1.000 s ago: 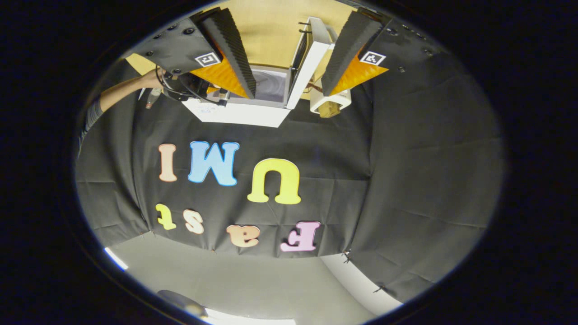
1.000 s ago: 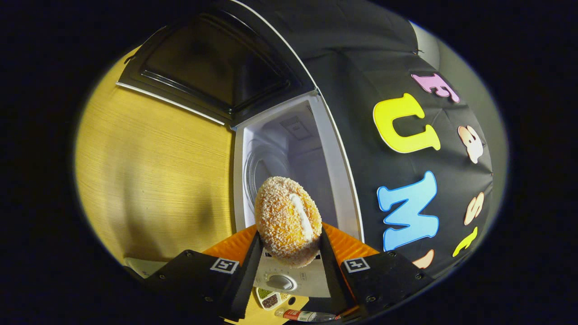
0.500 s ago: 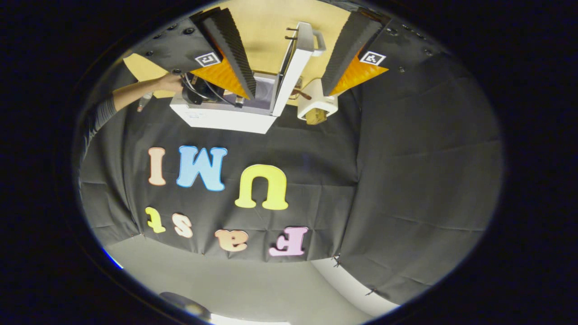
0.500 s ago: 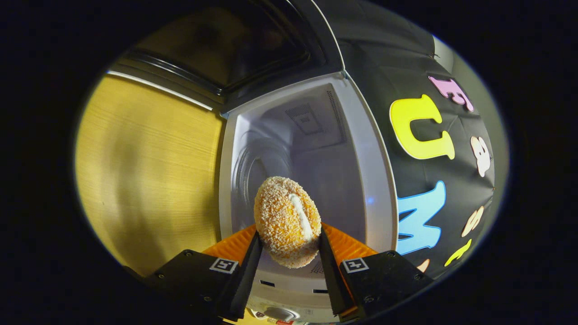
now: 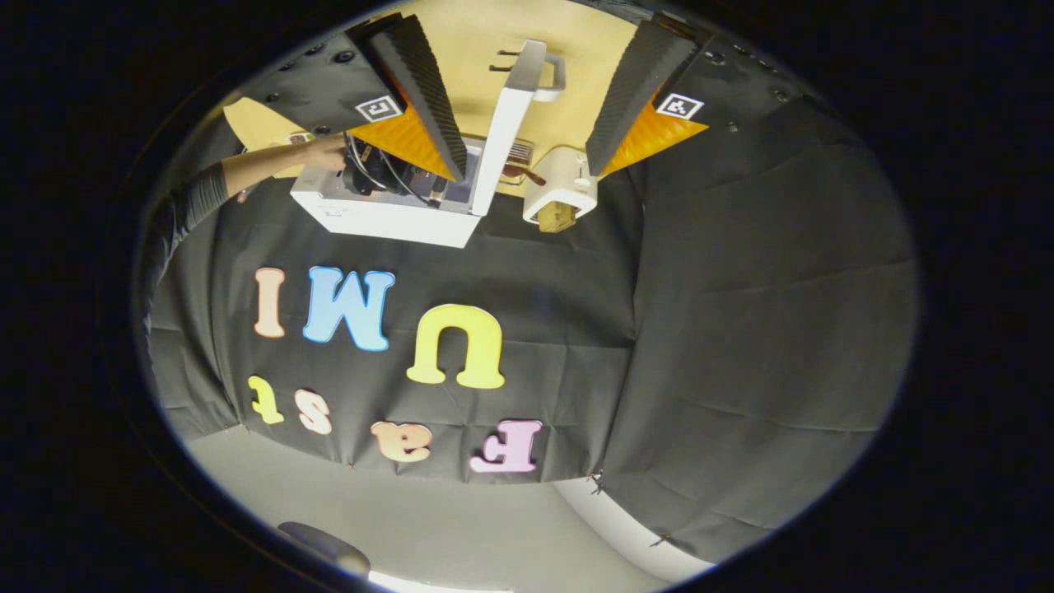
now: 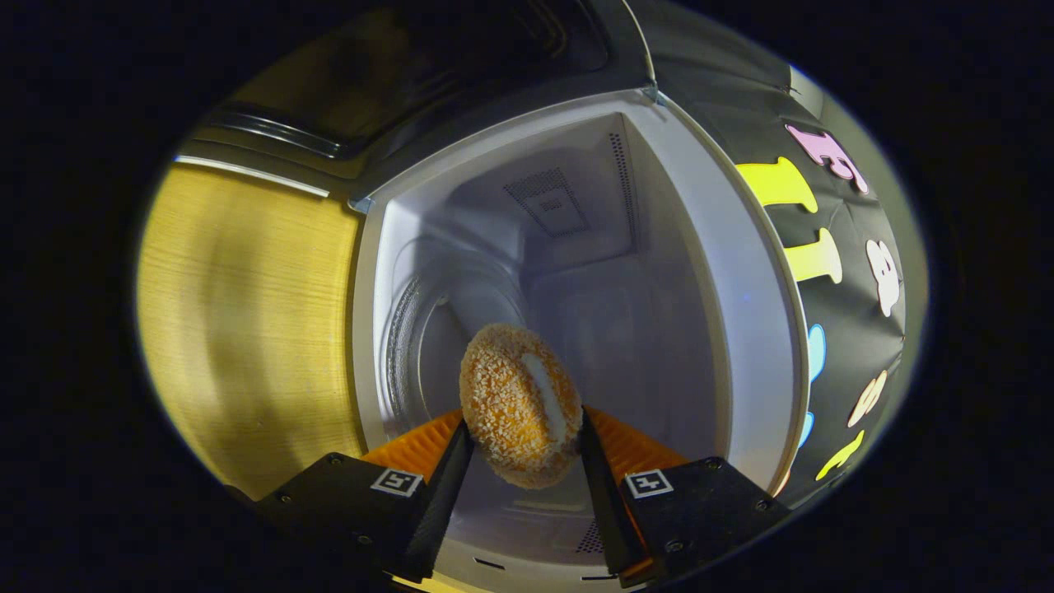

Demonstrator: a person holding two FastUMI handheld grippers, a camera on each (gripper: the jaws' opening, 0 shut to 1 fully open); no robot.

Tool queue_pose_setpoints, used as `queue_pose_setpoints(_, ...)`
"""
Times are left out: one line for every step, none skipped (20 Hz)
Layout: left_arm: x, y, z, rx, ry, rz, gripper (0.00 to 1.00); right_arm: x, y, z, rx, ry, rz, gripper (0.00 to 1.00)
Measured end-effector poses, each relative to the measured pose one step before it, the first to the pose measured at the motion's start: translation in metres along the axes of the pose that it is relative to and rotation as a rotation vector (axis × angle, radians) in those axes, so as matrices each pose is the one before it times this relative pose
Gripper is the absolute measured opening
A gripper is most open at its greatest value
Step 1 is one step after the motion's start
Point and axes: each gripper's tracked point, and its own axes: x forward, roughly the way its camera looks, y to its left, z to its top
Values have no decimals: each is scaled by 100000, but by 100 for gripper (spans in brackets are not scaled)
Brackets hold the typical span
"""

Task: Open the microwave oven with the left hand, put the food in, and close the microwave oven.

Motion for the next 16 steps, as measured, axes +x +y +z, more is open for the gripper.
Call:
queue_pose_setpoints(199, 129, -155, -368, 587, 1, 96, 218, 506, -251, 586, 920, 1342, 77)
queue_pose_setpoints(205, 59, -45, -137, 247, -154, 96, 215, 329, -104, -102, 650, 401, 88)
queue_pose_setpoints(-22, -8, 24, 118, 16, -313, 96, -110, 2, -8, 624, 197, -407, 94)
queue_pose_setpoints(281, -172, 118, 488, -189, -323, 96, 16, 23, -25, 630, -73, 153, 96)
queue_pose_setpoints(176, -127, 88, 400, -17, -341, 94, -111, -23, -20, -18, -155, 609, 96)
queue_pose_setpoints(175, -80, -29, 217, 36, -254, 94, -248, 21, -46, 253, -56, 710, 96)
queue_pose_setpoints(221, -20, 9, 49, -105, -237, 99, -223, 47, -132, 1092, 253, 613, 96)
queue_pose_setpoints(165, -208, 133, -204, -128, -617, 96, -300, 96, -261, 1573, 371, 852, 96)
queue_pose_setpoints(160, -290, 57, -281, -272, -846, 96, -462, 54, -93, 1846, -162, 610, 96)
queue_pose_setpoints(199, -332, 90, -157, -260, -677, 96, -684, 104, -41, 2215, -349, 1245, 96)
queue_pose_setpoints(303, -365, 177, -42, -251, -580, 94, -727, 267, -30, 2380, -716, 1293, 96)
queue_pose_setpoints(192, -210, -5, -50, -100, -525, 94, -870, 227, 21, 2174, -970, 1317, 96)
queue_pose_setpoints(163, -263, 95, 61, -269, -534, 94, -872, 282, 0, 1847, -949, 1421, 96)
queue_pose_setpoints(205, -291, 12, 99, -380, -670, 96, -1037, 203, -49, 1766, -1007, 641, 96)
queue_pose_setpoints(112, -277, 242, 276, -461, -696, 94, -965, 58, -17, 2023, -1163, 563, 96)
queue_pose_setpoints(209, -240, 53, 350, -236, -702, 94, -1065, 61, -68, 2134, -945, 295, 96)
